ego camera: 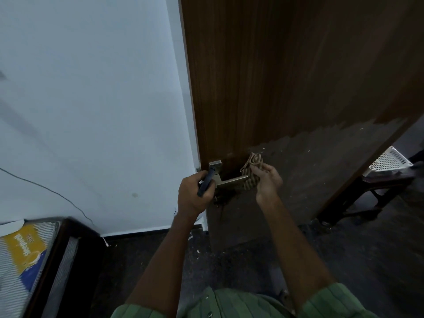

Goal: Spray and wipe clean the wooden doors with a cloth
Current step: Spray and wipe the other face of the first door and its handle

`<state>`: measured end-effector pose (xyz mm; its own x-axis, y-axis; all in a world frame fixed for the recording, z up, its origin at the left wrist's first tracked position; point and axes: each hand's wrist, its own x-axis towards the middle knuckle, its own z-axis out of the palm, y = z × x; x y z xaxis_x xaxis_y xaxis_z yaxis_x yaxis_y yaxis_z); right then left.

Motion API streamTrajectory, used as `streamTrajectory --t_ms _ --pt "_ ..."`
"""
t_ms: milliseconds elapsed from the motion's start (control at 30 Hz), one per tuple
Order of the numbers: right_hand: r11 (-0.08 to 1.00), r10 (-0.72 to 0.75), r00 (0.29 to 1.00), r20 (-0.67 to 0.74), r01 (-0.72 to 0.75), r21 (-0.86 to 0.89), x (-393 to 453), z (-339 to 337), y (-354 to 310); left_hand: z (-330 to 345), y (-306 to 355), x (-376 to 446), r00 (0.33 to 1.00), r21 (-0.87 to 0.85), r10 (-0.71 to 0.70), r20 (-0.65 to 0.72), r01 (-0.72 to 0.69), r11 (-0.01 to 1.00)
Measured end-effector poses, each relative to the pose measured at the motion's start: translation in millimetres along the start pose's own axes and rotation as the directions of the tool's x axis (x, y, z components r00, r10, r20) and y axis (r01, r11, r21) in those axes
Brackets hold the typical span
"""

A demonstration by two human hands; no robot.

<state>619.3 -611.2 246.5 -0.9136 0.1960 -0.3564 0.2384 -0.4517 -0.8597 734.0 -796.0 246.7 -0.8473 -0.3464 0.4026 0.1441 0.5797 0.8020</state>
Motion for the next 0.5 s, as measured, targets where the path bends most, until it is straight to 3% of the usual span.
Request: streamTrajectory --t_ms 67,133,233,267,300,400,500 --pt "0.901 -0.307 0.949 0.069 0.314 -0.298 -7 9 -10 2 5 1 1.000 0.009 0.016 -0.005 -0.016 1.000" --pt "0.627 -0.540 0.792 0.284 0.604 -0.493 -22 19 -15 4 10 5 0.999 0.016 0.028 -0.024 -0.027 0.999" --pt "0.287 -0.574 0.572 0.586 0.811 -0.511 -34 18 -7 12 18 7 0.997 0.006 0.011 -0.075 -0.011 1.000" --pt "0.254 -0.560 0.568 0.602 0.810 -0.528 -30 13 -1 15 22 7 0.996 0.008 0.011 -0.084 -0.010 1.000" --pt "0.286 -0.556 0.614 0.560 0.774 -0.565 -25 8 2 19 25 7 0.996 0.007 0.009 -0.089 -0.008 1.000" --pt "0.466 -0.520 0.770 0.371 0.619 -0.632 -13 7 5 25 34 9 0.996 0.029 0.000 -0.089 0.003 1.000" --pt "0.473 -0.584 0.734 0.346 0.654 -0.590 -20 11 -11 28 41 10 0.993 0.024 -0.016 -0.113 0.018 1.000"
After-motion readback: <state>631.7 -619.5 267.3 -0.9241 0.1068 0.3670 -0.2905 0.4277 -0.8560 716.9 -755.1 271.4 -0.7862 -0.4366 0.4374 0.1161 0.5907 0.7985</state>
